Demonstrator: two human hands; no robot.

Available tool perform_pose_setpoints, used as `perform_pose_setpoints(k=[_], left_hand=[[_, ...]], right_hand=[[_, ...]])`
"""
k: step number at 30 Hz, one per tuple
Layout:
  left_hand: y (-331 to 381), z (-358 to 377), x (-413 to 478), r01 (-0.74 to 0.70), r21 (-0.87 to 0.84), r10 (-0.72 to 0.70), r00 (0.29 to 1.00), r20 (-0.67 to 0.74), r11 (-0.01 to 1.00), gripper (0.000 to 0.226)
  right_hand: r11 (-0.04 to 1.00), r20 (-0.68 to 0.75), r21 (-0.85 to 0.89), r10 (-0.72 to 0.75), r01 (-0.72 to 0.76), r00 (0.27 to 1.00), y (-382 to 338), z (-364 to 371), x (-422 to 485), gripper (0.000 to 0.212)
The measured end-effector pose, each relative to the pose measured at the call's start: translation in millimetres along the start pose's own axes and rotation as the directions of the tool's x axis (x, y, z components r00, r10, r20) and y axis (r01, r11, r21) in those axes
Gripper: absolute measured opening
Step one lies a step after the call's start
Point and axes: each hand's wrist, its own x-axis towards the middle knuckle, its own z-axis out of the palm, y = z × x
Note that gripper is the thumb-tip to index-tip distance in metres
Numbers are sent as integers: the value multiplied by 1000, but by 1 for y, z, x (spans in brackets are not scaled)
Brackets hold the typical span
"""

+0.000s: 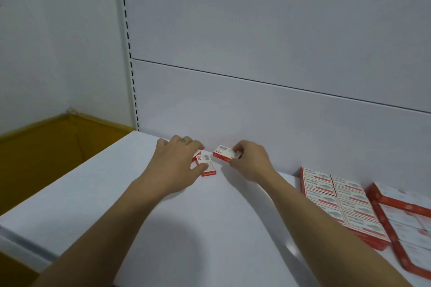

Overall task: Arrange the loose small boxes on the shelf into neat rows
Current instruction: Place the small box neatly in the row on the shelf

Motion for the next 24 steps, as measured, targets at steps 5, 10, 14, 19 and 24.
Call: perform_pose_setpoints(k=[5, 10, 14, 19, 24], left_hand=[[26, 5, 19, -110, -51, 108, 994, -32, 993, 52], [73, 2, 36, -248, -139, 243, 969, -47, 959, 63], [113, 3, 42, -350, -201, 346, 937, -53, 915, 67], [143, 18, 28, -453, -296, 423, 891, -163, 841, 55], [145, 40, 13, -468, -378, 410, 883, -228, 799, 45]], right_hand=[[997, -76, 65, -45, 50, 996, 22, -45, -27, 38], [997, -228, 6, -77, 81, 971, 47, -92, -65, 40], [998, -247, -13, -68, 67, 967, 67, -118, -95, 40], [996, -247, 60, -52, 69, 968, 89, -127, -119, 39], [986, -271, 138, -59, 99, 961, 104, -112, -128, 36]])
